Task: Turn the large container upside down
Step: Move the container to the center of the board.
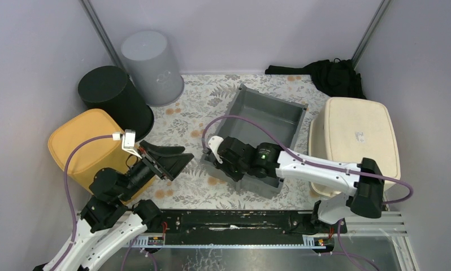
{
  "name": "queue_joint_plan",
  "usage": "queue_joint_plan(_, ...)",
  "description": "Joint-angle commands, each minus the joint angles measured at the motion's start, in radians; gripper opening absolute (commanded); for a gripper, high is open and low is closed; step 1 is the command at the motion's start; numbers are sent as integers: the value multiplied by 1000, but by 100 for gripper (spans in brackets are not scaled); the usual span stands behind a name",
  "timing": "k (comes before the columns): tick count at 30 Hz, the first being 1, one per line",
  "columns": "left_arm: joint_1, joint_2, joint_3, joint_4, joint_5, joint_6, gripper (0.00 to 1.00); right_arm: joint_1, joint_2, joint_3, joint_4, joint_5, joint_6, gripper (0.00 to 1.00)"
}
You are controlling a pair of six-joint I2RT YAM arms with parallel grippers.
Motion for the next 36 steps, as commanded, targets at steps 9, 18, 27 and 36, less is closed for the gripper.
queue_joint_plan(9, 6, 21, 81, -120, -188, 5, 100, 5, -108, -48, -302, 82, 123, 47)
queue_joint_plan(18, 6, 14, 87, -122, -169, -1, 100, 3, -47, 256, -319, 235, 281, 95)
queue_joint_plan(27, 6, 32, 92, -153, -122, -22, 100, -231, 242, 589, -433, 214, 646, 99)
queue_joint_plan(36, 6, -24, 103, -207, -144, -20, 100, -364, 284, 512, -362, 160, 977, 91)
